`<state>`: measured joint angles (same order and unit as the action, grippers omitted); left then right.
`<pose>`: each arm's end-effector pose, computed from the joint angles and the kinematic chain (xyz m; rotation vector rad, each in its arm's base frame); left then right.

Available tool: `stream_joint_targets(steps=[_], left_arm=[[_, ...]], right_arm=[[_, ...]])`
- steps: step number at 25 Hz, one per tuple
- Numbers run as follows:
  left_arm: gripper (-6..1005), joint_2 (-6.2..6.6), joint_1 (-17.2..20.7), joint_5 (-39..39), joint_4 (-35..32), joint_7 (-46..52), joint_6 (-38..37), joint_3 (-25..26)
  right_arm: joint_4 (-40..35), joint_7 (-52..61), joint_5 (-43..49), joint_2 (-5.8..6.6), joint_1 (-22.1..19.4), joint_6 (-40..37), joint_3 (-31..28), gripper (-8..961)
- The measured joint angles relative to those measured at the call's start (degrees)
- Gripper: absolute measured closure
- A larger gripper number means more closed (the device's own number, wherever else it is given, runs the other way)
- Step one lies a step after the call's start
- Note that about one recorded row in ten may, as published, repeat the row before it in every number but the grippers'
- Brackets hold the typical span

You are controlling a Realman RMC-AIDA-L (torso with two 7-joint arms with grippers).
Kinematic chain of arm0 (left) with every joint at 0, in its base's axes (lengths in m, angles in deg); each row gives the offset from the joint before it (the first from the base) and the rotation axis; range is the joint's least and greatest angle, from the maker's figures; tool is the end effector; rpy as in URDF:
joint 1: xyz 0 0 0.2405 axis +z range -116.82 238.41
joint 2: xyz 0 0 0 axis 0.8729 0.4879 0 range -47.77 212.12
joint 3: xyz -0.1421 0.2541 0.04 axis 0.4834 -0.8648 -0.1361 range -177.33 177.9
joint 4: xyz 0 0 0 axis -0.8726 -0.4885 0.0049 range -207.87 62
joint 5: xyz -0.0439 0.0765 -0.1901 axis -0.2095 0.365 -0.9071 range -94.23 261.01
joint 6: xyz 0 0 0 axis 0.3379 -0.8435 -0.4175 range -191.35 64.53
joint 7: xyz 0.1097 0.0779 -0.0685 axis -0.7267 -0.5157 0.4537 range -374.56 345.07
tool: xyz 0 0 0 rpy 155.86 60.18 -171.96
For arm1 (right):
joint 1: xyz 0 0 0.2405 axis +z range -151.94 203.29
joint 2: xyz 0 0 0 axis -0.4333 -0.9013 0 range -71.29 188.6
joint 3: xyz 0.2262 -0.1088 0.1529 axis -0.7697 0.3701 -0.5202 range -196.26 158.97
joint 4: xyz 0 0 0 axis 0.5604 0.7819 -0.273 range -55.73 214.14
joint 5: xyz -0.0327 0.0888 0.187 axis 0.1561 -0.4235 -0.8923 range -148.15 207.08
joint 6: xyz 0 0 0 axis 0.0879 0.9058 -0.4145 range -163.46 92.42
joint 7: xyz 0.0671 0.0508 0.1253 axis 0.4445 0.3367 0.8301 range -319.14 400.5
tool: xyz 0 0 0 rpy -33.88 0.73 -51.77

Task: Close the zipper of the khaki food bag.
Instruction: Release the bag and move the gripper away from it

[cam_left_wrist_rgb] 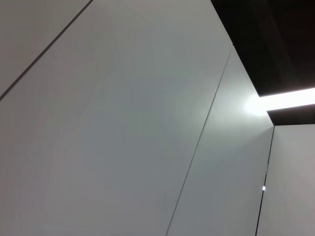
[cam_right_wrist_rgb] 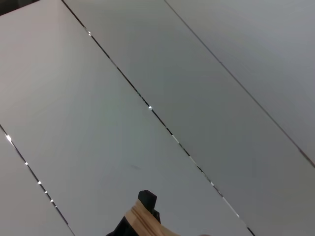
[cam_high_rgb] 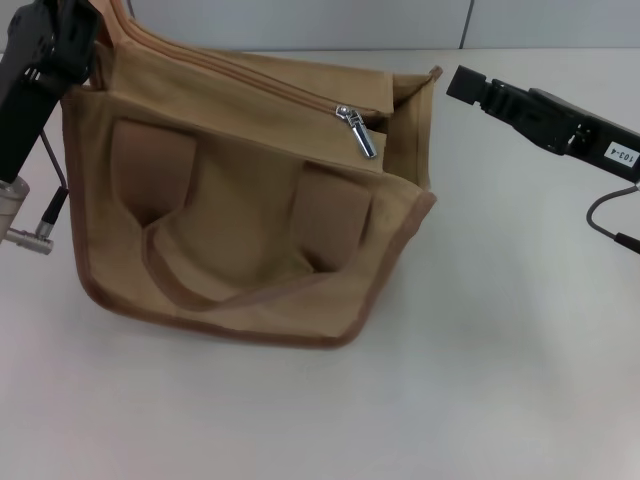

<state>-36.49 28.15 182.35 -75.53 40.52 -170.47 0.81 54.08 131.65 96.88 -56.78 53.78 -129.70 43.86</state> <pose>-0.2574 0.3343 0.0078 -1.8285 -0.5069 -1.7527 0.2476 0.3424 -0.0068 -2.4622 1.0114 1.5161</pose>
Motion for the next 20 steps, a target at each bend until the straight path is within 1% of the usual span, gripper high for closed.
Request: stream_joint_targets(steps=[3,4,5,8,9,10,13,14,17,19,20], left_arm=[[919,-0.14,0.14,-0.01,0.1,-0.21,0.37,0.35],[919,-0.18,0.3,0.06,-0.14,-0.84,0.99,0.49],[919,-0.18,0.3,0.06,-0.14,-0.84,0.99,0.49],[918,-0.06,0.81,0.2,-0.41,-2.04,2.44,0.39],[917,0.04,1.34,0.19,-0.96,-2.03,4.18,0.39],[917,0.04,1.34,0.19,-0.96,-2.03,4.18,0.39],[916,0.09,2.08,0.57,-2.94,-2.12,5.73,-0.48],[890,0.1,2.75,0.64,-3.75,-2.29,5.83,-0.87],[811,0.12,3.25,0.66,-4.22,-2.16,5.77,-0.88],[758,0.35,5.44,0.73,-6.78,-1.03,5.5,-1.0],[732,0.35,5.44,0.73,-6.78,-1.03,5.5,-1.0]], right_arm=[[-0.01,-0.13,-0.1,-0.35,0.0,0.06,-0.11,947],[0.1,-1.08,-0.11,-0.68,0.0,0.33,-0.54,946],[0.1,-1.08,-0.11,-0.68,0.0,0.33,-0.54,946],[0.45,-5.23,-0.12,-1.65,-0.19,0.04,-2.31,944],[0.48,-9.35,-0.12,-2.23,-0.77,-1.12,-3.07,943],[0.48,-9.35,-0.12,-2.23,-0.77,-1.12,-3.07,903],[0.45,-15.73,-0.12,-2.93,-1.59,-3.17,-3.15,781],[0.59,-18.44,-0.13,-3.32,-1.97,-3.74,-3.17,758],[0.77,-20.12,-0.13,-3.56,-2.22,-3.87,-3.18,688],[1.88,-21.13,-0.13,-3.71,-2.44,-3.53,-3.35,642],[1.88,-21.13,-0.13,-3.71,-2.44,-3.53,-3.35,619]])
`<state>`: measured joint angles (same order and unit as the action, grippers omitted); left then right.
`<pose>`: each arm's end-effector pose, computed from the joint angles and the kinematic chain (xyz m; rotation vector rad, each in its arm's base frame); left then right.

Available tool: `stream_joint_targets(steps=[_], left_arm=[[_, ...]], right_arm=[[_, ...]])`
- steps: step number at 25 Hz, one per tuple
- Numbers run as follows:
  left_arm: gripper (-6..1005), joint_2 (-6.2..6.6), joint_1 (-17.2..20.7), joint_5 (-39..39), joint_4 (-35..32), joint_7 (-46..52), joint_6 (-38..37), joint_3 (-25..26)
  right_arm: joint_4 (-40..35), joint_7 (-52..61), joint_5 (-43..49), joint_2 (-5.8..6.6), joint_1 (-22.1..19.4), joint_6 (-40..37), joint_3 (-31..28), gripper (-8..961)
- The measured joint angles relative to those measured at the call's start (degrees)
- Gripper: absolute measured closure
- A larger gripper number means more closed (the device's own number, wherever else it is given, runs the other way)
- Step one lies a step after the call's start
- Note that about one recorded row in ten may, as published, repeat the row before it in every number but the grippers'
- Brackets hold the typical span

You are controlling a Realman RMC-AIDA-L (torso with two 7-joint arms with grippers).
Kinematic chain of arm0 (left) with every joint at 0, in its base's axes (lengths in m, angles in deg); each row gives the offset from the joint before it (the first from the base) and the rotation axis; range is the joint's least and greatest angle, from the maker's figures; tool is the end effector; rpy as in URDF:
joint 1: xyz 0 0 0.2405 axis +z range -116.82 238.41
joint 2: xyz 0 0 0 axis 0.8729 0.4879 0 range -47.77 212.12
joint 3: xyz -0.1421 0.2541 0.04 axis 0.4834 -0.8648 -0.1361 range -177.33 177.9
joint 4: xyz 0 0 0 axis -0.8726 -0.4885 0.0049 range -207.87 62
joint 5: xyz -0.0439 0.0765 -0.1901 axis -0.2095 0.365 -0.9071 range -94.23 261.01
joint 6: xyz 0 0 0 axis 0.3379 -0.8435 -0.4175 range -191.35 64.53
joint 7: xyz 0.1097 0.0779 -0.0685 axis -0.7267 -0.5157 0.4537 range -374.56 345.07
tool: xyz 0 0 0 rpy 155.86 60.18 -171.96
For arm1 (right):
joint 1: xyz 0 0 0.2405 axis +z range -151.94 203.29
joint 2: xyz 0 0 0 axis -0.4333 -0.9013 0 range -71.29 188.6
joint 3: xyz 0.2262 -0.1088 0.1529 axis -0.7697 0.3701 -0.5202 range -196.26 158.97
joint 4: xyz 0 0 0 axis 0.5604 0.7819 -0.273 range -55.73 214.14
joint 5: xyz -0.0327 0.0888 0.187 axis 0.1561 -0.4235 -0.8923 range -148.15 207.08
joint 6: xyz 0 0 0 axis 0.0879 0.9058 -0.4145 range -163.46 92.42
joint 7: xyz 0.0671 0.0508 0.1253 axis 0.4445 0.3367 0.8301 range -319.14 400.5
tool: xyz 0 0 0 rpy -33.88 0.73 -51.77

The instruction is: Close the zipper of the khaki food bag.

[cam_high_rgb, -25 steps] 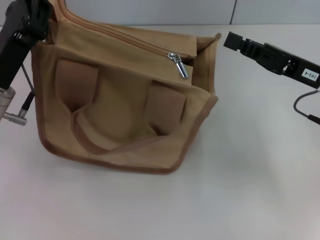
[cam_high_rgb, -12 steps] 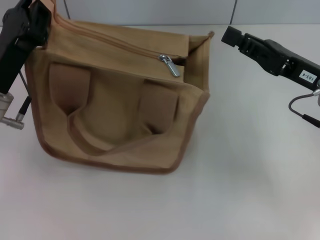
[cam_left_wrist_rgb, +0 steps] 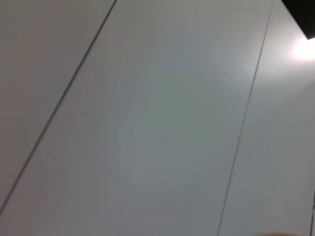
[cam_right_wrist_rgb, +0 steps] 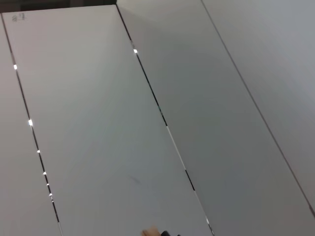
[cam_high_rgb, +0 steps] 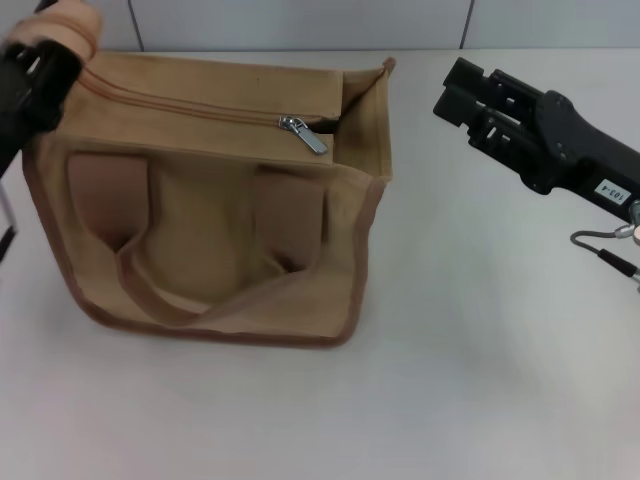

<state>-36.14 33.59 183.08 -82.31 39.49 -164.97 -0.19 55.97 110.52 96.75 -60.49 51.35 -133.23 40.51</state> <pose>-0.3066 0.3215 0.0182 -1.8354 -0.5498 -1.4766 0.2489 0.3199 -0.0225 -2.3825 0.6036 1.5336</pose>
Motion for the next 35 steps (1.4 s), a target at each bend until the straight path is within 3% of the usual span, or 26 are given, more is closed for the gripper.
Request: stream_joint_targets(steps=[2,4,5,7,9,11,14,17,19,23,26,27,31,35], left_arm=[[666,0.01,0.63,0.01,-1.08,-0.03,-0.09,-0.1],[585,0.05,4.59,0.08,-5.23,-0.04,-0.84,-0.9],[544,0.05,4.59,0.08,-5.23,-0.04,-0.84,-0.9],[469,0.1,7.0,0.21,-7.95,-1.15,-1.86,-3.73],[400,0.27,11.32,0.66,-11.1,-3.65,-2.26,-10.18],[331,0.32,12.37,1.01,-11.67,-4.14,-2.4,-11.3],[243,1.12,17.82,3.66,-13.22,-6.01,-3.9,-17.61],[164,1.35,19.71,4.29,-13.04,-7.88,-4.76,-19.5],[164,1.19,21.19,4.16,-12.96,-9.9,-6.17,-19.39],[164,0.75,22.2,2.46,-12.35,-11.65,-11.88,-15.19],[164,0.47,21.66,2.69,-12.89,-11.7,-12.97,-14.98],[164,0.82,20.13,6.25,-13.79,-11.35,-12.38,-17.72],[164,1.73,17.62,13.05,-14.16,-11.24,-11.19,-20.69],[164,1.48,14.99,21.78,-15.01,-13.02,-9.27,-21.48]], right_arm=[[0.97,-0.14,0.07,0.03,0.01,0.09,-0.09,572],[1.78,-3.62,0.14,0.02,-0.58,-1.09,-0.11,510],[1.78,-3.62,0.14,0.02,-0.58,-1.09,-0.11,472],[1.96,-8.33,0.17,-0.13,-1.53,-2.59,-0.03,394],[2.52,-12.21,0.26,-0.27,-2.11,-3.88,0.21,317],[3.65,-14.73,0.28,-0.25,-2.26,-4.78,0.37,264],[5.69,-17.76,0.53,-0.16,-2.41,-5.5,0.64,185],[6.61,-19.02,0.61,-0.17,-2.6,-5.53,1.08,185],[7.65,-21.58,0.63,-0.27,-2.8,-5.95,1.35,185],[8.36,-23.52,0.65,-0.29,-2.8,-6.55,1.46,185],[7.95,-24.1,1.75,-0.29,-2.27,-6.86,3.74,185],[7.76,-24.19,2.4,-0.26,-2.22,-6.86,4.37,185],[7.09,-25.76,6.96,-0.17,-2.09,-6.75,4.95,185],[6.13,-28.73,15.44,-0.19,-1.38,-6.5,5.62,185]])
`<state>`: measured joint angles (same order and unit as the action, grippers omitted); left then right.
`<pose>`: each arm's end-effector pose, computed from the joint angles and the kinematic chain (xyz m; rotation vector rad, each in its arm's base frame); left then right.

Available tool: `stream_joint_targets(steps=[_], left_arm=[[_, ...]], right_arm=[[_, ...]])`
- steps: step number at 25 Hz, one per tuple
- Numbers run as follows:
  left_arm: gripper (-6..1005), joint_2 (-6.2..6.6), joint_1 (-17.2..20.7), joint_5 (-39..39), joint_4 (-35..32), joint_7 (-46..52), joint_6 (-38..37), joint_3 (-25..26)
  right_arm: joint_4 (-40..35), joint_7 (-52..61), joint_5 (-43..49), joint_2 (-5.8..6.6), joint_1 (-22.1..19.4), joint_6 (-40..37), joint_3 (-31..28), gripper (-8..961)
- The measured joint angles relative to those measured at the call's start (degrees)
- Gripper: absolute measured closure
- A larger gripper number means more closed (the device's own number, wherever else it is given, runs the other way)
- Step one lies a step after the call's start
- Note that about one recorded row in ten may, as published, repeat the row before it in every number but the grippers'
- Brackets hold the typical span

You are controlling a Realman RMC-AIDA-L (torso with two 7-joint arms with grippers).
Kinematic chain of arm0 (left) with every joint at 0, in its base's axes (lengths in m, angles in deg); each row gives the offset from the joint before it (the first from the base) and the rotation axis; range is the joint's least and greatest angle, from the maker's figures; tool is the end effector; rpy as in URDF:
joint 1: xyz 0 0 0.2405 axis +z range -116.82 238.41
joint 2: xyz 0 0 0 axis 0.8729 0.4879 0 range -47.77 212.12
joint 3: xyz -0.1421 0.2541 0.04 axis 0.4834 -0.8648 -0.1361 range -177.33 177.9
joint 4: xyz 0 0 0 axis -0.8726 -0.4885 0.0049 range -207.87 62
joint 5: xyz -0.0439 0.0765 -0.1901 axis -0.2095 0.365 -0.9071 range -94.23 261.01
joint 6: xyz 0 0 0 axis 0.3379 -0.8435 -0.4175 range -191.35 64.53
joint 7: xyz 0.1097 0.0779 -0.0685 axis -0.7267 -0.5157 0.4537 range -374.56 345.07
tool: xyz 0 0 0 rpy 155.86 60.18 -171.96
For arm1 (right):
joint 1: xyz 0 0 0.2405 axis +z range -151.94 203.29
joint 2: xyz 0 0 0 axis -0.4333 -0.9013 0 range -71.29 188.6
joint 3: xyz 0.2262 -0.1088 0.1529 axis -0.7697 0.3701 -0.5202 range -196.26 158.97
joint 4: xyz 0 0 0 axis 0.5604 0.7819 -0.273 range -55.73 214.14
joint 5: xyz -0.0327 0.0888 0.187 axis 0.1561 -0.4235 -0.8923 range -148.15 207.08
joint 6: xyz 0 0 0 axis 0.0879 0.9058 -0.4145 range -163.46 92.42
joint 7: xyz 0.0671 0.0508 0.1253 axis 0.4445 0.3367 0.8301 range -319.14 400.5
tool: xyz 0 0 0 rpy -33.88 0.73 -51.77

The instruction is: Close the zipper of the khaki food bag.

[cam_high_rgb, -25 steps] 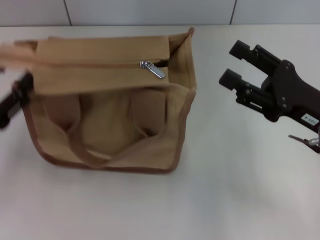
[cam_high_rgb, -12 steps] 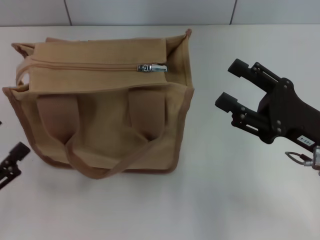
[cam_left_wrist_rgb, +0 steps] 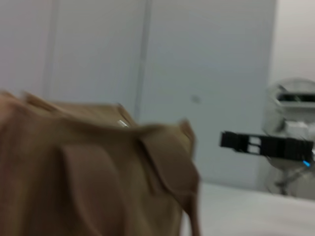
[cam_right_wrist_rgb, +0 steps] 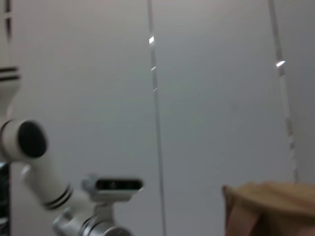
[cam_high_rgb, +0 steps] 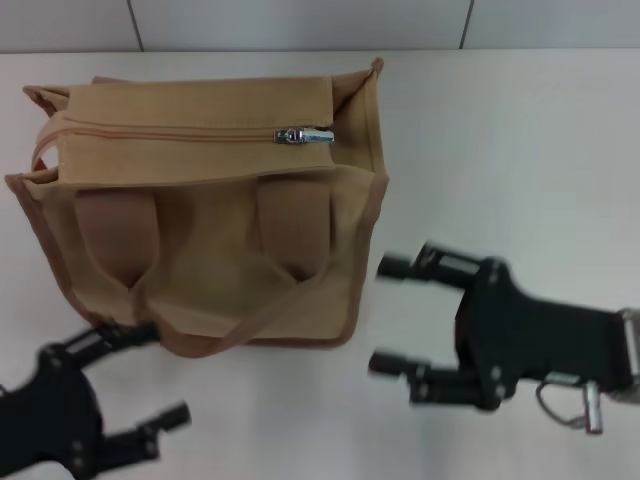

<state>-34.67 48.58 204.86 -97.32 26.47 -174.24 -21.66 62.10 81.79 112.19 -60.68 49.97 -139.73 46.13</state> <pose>-0.3622 0.1915 -0.0125 -2.5887 -0.3185 -0.9740 0.2637 0.2548 -0.0707 -2.7003 0.0668 1.3157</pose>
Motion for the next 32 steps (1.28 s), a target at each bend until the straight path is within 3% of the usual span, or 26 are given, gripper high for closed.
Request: stream_joint_targets(steps=[5,10,32], left_arm=[[164,-1.37,-2.61,4.97,-0.61,-1.96,1.31,-0.46],[164,-1.49,-3.31,4.63,-0.27,-2.01,1.12,-0.36],[164,-1.66,-1.95,5.12,2.19,-4.91,-1.04,-2.34]], right_arm=[[1.38,0.02,3.61,-0.15,2.12,2.36,3.14,185],[2.08,0.01,3.38,-0.44,2.76,7.28,7.17,185],[7.65,-7.27,1.81,-0.55,2.75,7.66,6.79,185]])
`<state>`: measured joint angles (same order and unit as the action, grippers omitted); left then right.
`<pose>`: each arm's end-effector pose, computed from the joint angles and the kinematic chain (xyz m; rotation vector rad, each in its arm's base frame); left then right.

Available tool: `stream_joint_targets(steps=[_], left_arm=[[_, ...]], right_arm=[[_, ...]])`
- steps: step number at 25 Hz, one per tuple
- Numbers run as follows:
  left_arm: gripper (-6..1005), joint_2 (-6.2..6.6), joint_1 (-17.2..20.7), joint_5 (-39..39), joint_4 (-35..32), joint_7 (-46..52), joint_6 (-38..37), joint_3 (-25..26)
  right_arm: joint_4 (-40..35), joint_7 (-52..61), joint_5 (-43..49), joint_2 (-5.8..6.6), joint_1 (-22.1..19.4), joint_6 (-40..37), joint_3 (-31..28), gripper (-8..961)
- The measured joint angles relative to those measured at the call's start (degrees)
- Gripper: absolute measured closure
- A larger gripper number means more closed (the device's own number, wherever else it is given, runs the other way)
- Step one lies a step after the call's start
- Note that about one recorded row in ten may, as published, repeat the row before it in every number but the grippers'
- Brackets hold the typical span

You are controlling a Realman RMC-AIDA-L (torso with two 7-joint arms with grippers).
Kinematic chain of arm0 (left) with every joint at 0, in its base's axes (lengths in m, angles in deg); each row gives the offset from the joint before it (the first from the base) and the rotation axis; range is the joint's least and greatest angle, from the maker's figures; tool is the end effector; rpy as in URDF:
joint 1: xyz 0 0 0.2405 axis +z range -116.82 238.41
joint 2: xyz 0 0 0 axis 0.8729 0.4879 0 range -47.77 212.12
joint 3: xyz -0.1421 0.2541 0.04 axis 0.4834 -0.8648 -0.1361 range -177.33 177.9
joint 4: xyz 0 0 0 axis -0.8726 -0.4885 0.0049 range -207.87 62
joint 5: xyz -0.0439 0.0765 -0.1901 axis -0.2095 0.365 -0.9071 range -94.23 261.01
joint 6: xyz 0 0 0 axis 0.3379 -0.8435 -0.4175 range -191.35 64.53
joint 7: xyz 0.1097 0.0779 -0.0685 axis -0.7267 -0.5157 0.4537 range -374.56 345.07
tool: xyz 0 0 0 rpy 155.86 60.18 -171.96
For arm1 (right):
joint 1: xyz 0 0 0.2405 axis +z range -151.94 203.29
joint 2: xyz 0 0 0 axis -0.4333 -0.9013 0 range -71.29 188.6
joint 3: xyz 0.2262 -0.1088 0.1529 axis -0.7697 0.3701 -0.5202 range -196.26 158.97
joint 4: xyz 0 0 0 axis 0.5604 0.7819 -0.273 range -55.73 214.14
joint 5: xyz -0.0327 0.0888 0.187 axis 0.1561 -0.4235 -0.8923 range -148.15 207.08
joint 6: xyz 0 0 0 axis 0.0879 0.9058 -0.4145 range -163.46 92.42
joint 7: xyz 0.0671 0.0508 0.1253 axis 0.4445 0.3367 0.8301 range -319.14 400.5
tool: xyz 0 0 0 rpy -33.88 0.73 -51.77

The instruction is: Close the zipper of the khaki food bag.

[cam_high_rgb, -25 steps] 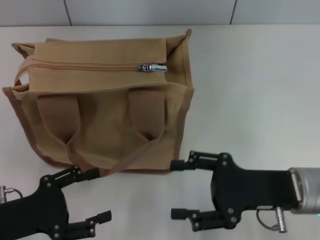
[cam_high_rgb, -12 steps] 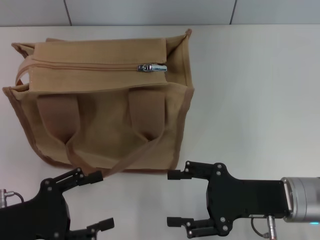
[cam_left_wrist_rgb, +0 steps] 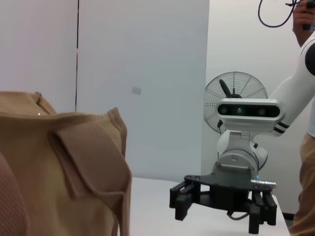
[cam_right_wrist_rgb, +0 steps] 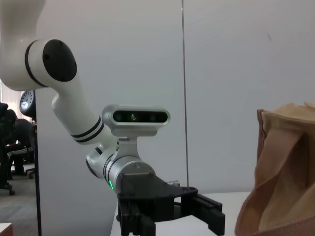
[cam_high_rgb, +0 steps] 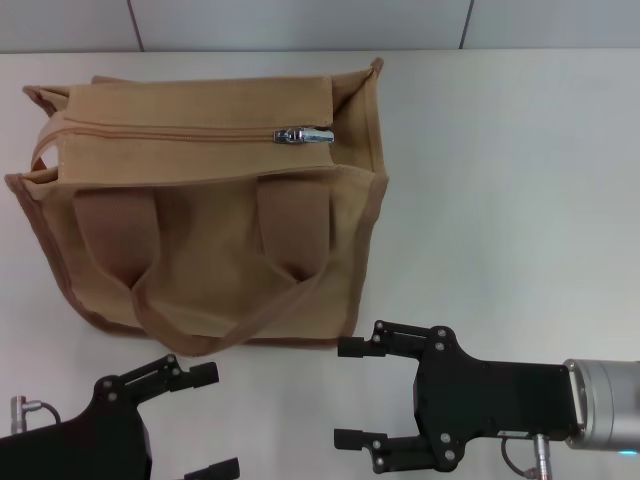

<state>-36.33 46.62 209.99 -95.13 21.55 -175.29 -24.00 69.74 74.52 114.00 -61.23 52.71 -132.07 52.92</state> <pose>-0.3455 0.1847 -0.0388 -2.7158 -0.2136 -1.0288 0.2741 0.2415 -0.1096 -2.8510 0.0512 1.1224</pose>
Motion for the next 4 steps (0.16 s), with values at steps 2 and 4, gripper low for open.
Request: stream_joint_targets(steps=[2,4], left_arm=[[164,0.0,0.14,0.0,0.02,0.0,0.03,-0.07],[164,0.01,0.38,0.04,0.05,0.0,0.01,-0.07]], right_arm=[[0.22,0.0,-0.02,0.0,0.04,-0.11,-0.1,185],[0.33,0.0,-0.02,0.0,0.06,-0.11,-0.11,185]])
